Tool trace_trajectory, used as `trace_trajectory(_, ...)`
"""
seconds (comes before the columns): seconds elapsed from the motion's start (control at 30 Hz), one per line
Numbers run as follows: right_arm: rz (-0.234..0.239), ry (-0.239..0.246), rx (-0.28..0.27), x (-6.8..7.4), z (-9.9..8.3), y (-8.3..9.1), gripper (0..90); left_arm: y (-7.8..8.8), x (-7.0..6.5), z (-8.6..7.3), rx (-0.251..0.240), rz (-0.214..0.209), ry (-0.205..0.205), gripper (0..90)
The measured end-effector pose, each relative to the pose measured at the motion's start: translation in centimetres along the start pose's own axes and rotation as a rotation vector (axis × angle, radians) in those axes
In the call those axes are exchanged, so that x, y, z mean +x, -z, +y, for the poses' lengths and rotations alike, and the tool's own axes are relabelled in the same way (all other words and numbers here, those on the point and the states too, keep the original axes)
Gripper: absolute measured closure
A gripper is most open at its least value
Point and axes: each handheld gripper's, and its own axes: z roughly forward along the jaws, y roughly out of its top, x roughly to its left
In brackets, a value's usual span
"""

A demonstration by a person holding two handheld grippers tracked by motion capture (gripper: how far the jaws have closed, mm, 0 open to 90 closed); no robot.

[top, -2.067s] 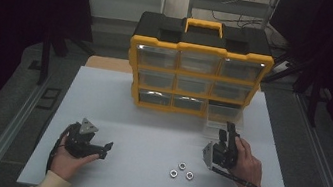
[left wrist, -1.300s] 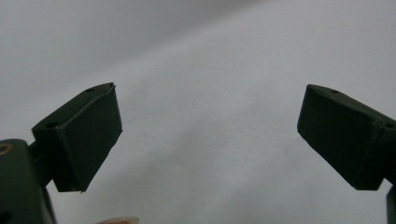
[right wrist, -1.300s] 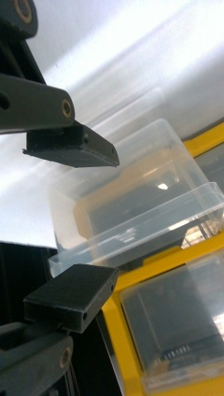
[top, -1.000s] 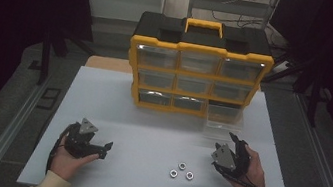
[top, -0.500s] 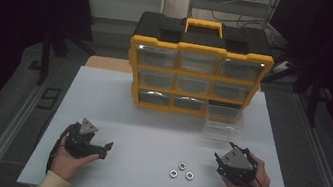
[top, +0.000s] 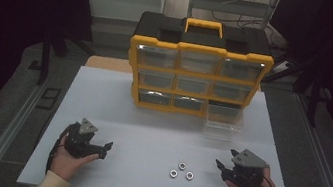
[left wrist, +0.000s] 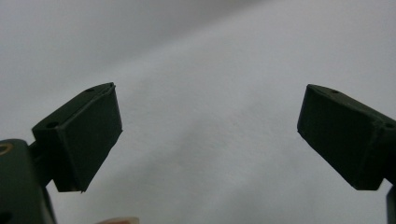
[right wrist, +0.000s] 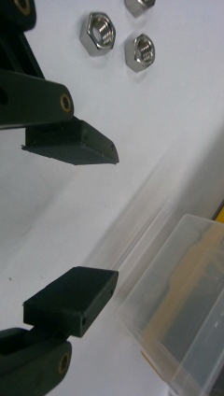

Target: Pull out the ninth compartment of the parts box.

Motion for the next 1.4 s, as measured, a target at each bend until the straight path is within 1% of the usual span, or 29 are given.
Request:
trace_trajectory(0.47,0.077,-0.114,0.021,-1.0,-1.2,0.8,35.6,0.0,0.0,0.0,0.000,0.002,0.000,7.0)
trace_trajectory(0.7,0.085,-0.120,0.032,-1.1,-1.3,0.9,34.6,0.0,0.0,0.0,-0.003,0.002,-0.002,7.0)
trace_trajectory(0.77,0.095,-0.117,0.043,-1.1,-1.3,0.8,33.8,0.0,-0.1,0.0,-0.003,0.002,-0.003,7.0)
trace_trajectory(0.83,0.117,-0.124,0.054,-1.1,-1.2,0.7,33.1,0.0,-0.1,0.0,-0.001,0.002,-0.005,7.1)
trace_trajectory(0.93,0.126,-0.123,0.058,-1.1,-1.2,0.7,32.9,0.0,-0.1,0.0,0.001,0.002,-0.007,7.1)
trace_trajectory(1.2,0.133,-0.132,0.052,-1.3,-1.1,0.7,32.4,0.0,-0.1,0.0,0.001,0.003,-0.007,7.2)
trace_trajectory(1.4,0.133,-0.129,0.066,-1.2,-1.1,0.6,32.3,-0.1,-0.1,0.0,0.001,0.002,-0.009,7.2)
